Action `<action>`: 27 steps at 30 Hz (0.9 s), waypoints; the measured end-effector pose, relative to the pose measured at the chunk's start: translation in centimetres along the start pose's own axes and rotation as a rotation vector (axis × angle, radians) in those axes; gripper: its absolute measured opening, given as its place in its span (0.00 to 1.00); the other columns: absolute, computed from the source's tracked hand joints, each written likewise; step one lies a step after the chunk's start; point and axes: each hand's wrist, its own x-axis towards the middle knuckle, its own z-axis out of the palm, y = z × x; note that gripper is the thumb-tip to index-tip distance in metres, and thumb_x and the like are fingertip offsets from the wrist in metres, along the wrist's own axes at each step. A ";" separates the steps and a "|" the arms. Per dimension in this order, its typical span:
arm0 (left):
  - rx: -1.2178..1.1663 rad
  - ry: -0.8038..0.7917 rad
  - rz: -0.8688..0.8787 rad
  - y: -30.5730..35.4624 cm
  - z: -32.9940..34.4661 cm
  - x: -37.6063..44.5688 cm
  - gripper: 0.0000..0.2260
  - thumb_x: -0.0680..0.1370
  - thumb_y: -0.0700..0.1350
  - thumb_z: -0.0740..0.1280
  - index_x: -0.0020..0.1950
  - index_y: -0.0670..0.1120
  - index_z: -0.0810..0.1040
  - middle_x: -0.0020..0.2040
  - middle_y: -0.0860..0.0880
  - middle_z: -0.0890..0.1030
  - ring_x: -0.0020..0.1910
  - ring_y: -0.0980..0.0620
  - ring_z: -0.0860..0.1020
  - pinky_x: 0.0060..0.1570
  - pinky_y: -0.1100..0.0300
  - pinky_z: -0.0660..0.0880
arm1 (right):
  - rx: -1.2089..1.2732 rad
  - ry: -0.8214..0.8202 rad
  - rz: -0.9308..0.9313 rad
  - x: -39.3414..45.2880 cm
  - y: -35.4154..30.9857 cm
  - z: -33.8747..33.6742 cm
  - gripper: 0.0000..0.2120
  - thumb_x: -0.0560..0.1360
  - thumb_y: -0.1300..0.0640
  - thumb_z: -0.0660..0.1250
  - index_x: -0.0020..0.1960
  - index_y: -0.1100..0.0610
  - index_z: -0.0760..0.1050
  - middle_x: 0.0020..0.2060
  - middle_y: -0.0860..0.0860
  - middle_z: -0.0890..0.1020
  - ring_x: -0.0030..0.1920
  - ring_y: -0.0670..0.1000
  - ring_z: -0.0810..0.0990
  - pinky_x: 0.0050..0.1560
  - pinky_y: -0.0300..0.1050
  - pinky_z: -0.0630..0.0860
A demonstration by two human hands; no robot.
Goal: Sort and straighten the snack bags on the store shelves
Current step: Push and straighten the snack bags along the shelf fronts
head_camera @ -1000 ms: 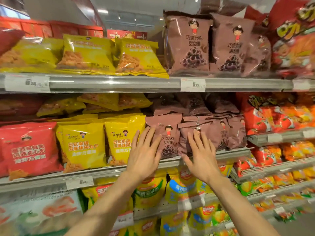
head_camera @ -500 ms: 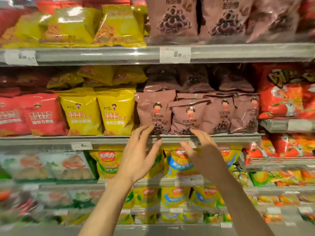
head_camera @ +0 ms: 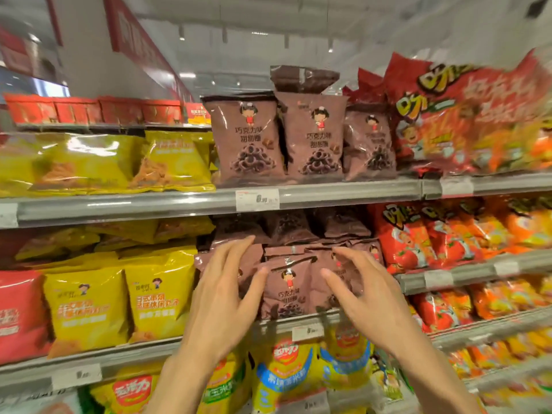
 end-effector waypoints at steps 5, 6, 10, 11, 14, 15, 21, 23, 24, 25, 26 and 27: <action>0.126 0.086 0.147 2.8 -2.1 6.4 0.22 0.81 0.55 0.62 0.74 0.49 0.71 0.67 0.50 0.74 0.68 0.50 0.73 0.65 0.58 0.68 | -0.076 0.103 -0.127 5.6 -1.5 -3.1 0.24 0.79 0.40 0.64 0.70 0.50 0.74 0.63 0.45 0.78 0.66 0.47 0.75 0.66 0.42 0.69; 0.154 0.106 0.158 3.0 -2.3 7.7 0.22 0.81 0.54 0.62 0.74 0.48 0.71 0.68 0.49 0.73 0.68 0.49 0.72 0.66 0.56 0.69 | -0.093 0.125 -0.159 6.9 -1.9 -3.4 0.23 0.80 0.42 0.65 0.70 0.52 0.74 0.64 0.47 0.78 0.67 0.48 0.74 0.66 0.42 0.68; 0.344 0.167 0.209 2.5 -2.1 13.0 0.23 0.81 0.51 0.64 0.75 0.44 0.71 0.75 0.41 0.69 0.75 0.41 0.66 0.73 0.44 0.67 | -0.218 0.203 -0.277 12.4 -3.4 -3.2 0.26 0.81 0.46 0.65 0.75 0.56 0.69 0.75 0.55 0.68 0.76 0.56 0.64 0.76 0.55 0.64; 0.406 0.168 0.218 2.2 -1.9 14.2 0.24 0.82 0.50 0.65 0.77 0.44 0.69 0.78 0.40 0.65 0.77 0.39 0.64 0.74 0.44 0.65 | -0.268 0.208 -0.297 13.7 -3.6 -2.9 0.29 0.81 0.46 0.65 0.78 0.55 0.65 0.79 0.56 0.62 0.79 0.57 0.58 0.79 0.57 0.59; 0.528 0.130 0.190 1.6 -1.1 16.9 0.27 0.83 0.51 0.63 0.82 0.49 0.61 0.83 0.41 0.56 0.82 0.40 0.56 0.77 0.43 0.59 | -0.392 0.154 -0.332 17.0 -3.6 -2.3 0.36 0.82 0.44 0.60 0.84 0.51 0.48 0.84 0.54 0.44 0.83 0.57 0.41 0.80 0.57 0.45; 0.547 0.112 0.160 1.5 -0.8 17.5 0.28 0.83 0.52 0.62 0.83 0.50 0.59 0.84 0.42 0.53 0.82 0.41 0.53 0.78 0.43 0.59 | -0.422 0.127 -0.336 17.8 -3.3 -2.0 0.37 0.83 0.43 0.59 0.84 0.51 0.45 0.83 0.53 0.41 0.83 0.56 0.39 0.81 0.59 0.43; 0.648 0.078 0.094 1.4 0.1 18.1 0.29 0.84 0.57 0.57 0.84 0.52 0.53 0.85 0.46 0.46 0.83 0.45 0.45 0.79 0.46 0.50 | -0.495 0.025 -0.312 20.4 -2.4 -1.0 0.37 0.83 0.41 0.56 0.84 0.50 0.42 0.83 0.51 0.37 0.82 0.56 0.37 0.81 0.62 0.44; 0.699 0.089 0.080 1.6 0.0 18.1 0.30 0.84 0.57 0.58 0.84 0.53 0.54 0.85 0.45 0.48 0.83 0.44 0.46 0.79 0.44 0.48 | -0.485 0.016 -0.323 20.4 -2.5 -1.2 0.36 0.83 0.41 0.55 0.84 0.50 0.42 0.83 0.52 0.38 0.83 0.56 0.37 0.81 0.62 0.43; 0.720 0.105 0.081 1.8 0.0 18.0 0.30 0.83 0.57 0.59 0.83 0.52 0.56 0.84 0.44 0.50 0.83 0.43 0.48 0.80 0.43 0.48 | -0.466 0.019 -0.339 20.3 -2.4 -1.4 0.36 0.83 0.41 0.55 0.84 0.50 0.43 0.83 0.52 0.39 0.83 0.56 0.37 0.81 0.62 0.43; 0.730 0.125 0.094 2.1 0.1 17.9 0.29 0.82 0.56 0.61 0.82 0.51 0.59 0.84 0.43 0.52 0.83 0.42 0.50 0.80 0.42 0.49 | -0.444 0.035 -0.358 20.0 -2.1 -1.7 0.35 0.83 0.41 0.54 0.84 0.50 0.44 0.83 0.51 0.40 0.83 0.55 0.38 0.81 0.61 0.42; 0.731 0.143 0.122 2.5 0.3 17.8 0.29 0.81 0.55 0.62 0.81 0.51 0.61 0.84 0.42 0.55 0.82 0.41 0.52 0.79 0.41 0.50 | -0.424 0.063 -0.368 19.8 -1.6 -2.1 0.35 0.84 0.41 0.54 0.84 0.50 0.44 0.83 0.51 0.41 0.83 0.54 0.39 0.81 0.60 0.42; 0.727 0.150 0.162 3.0 0.6 17.9 0.28 0.81 0.54 0.63 0.81 0.50 0.63 0.83 0.42 0.57 0.82 0.41 0.54 0.79 0.41 0.50 | -0.402 0.099 -0.356 19.5 -1.1 -2.7 0.34 0.84 0.42 0.55 0.84 0.50 0.45 0.83 0.52 0.42 0.83 0.54 0.40 0.81 0.58 0.41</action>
